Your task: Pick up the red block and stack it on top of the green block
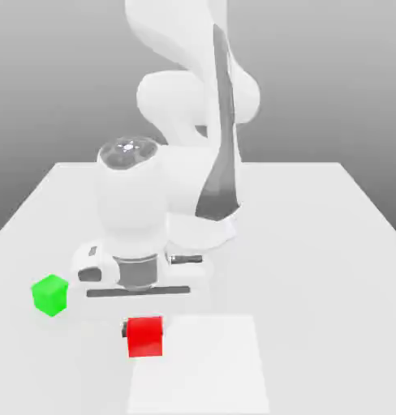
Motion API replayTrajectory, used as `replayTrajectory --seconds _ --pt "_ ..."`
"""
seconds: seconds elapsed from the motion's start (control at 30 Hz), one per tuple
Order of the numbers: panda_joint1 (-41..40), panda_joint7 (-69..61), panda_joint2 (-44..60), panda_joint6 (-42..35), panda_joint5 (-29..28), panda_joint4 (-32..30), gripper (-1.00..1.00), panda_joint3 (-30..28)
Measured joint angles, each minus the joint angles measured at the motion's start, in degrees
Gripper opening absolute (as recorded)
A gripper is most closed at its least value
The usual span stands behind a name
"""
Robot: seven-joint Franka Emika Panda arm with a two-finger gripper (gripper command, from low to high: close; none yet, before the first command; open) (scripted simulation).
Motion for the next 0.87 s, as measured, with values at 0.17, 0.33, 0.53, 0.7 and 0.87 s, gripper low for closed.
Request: replayTrajectory --seconds 0.17,0.33,0.53,0.7,0.87 --pt "-7.46 7.1 -4.0 -1.91 -1.27 -2.05 -1.0 -3.58" --pt "-15.15 15.22 -7.64 -3.36 -3.34 -4.13 -1.0 -6.44" --pt "-23.05 25.61 -12.07 -5.09 -6.79 -6.59 -1.0 -10.13" --pt "-23.22 22.43 -3.96 2.73 -0.56 -6.64 -1.0 -10.24" --pt "-24.28 19.46 0.11 6.38 3.65 -6.44 1.0 -8.21"
